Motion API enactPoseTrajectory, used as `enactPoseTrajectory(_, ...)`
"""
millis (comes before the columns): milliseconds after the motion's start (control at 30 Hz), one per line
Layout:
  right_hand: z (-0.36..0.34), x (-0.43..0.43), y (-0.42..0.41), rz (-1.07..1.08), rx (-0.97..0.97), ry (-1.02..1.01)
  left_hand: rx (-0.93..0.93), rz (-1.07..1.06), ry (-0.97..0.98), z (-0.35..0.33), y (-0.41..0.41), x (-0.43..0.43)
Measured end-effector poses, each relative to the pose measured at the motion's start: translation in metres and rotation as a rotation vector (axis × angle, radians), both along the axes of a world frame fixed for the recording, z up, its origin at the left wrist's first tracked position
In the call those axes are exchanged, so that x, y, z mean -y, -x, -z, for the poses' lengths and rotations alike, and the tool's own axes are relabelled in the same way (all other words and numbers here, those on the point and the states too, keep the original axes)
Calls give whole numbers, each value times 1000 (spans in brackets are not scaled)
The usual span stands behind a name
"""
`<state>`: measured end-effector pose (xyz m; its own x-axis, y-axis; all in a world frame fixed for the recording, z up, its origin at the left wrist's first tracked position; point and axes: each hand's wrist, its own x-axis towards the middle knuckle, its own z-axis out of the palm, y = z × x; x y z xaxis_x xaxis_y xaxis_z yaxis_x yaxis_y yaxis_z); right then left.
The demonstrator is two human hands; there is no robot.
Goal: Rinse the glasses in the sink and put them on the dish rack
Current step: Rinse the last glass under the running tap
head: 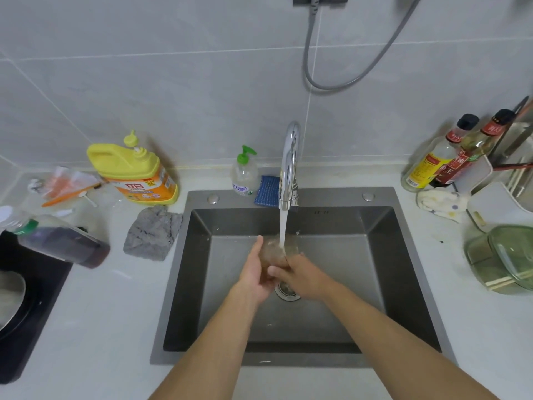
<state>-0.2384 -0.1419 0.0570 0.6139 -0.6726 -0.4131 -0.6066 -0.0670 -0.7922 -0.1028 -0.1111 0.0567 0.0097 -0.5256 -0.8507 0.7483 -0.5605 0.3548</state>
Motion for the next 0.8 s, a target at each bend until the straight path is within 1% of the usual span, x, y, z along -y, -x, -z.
enactPoseTrajectory(100,-7,3,-8,109,99,-101,13,-59,38,5,2,1)
enactPoseTrajectory(167,-3,-1,-4,74,96,-112,28,-38,31,2,1,5)
enactPoseTrajectory(233,7,-3,1,32,60,-85,-7,-25,28,-1,-2,7)
enactPoseTrajectory(267,8,-5,1,48,53,-74,-18,-16,24,-3,-1,6)
enactPoseTrajectory(400,1,1,-11,193,116,-136,17,-46,52,-1,8,3)
enactPoseTrajectory(467,1,1,-11,187,110,-170,14,-59,58,-1,8,6)
enactPoseTrajectory(500,3,-1,-8,156,97,-169,-7,-55,59,-1,6,8)
enactPoseTrajectory(533,5,-3,-5,116,60,-127,-27,-38,63,-3,4,9)
enactPoseTrajectory(633,10,-3,1,57,-94,100,-37,-5,29,0,2,7)
enactPoseTrajectory(667,7,-3,-3,59,-100,150,-22,-14,17,1,3,6)
enactPoseTrajectory(733,-2,-1,-13,89,-12,137,-13,-52,-15,5,3,4)
enactPoseTrajectory(800,-2,0,-11,130,71,8,-27,-47,-15,7,3,4)
